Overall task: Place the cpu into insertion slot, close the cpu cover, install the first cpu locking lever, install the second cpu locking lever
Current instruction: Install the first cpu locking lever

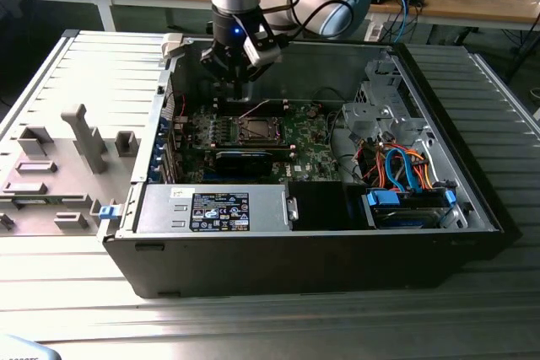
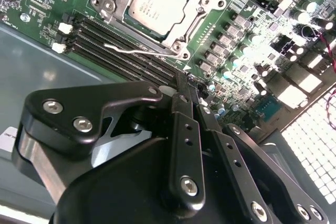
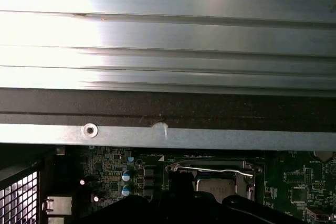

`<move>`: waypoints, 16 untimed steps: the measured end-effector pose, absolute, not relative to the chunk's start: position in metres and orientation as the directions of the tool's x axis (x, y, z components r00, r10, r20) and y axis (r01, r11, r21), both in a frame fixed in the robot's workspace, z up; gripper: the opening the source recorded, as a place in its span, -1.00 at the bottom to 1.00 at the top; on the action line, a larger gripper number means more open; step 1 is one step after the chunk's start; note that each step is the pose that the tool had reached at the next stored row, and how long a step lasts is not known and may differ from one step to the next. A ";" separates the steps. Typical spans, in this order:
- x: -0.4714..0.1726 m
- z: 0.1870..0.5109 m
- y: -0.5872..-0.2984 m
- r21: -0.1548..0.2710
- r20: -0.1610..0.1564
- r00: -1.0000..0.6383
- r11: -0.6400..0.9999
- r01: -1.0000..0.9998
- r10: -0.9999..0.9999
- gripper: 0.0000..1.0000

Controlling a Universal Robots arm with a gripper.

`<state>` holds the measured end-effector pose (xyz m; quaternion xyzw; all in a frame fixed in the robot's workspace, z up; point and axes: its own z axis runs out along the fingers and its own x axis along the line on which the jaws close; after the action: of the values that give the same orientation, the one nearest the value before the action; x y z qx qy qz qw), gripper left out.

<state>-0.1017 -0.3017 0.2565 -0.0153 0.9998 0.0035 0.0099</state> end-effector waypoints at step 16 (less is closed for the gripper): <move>-0.095 0.253 -0.302 0.007 -0.020 -0.999 1.000 -0.031 -0.031 -0.79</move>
<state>-0.0949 -0.3018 0.2530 -0.0154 0.9998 0.0035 0.0099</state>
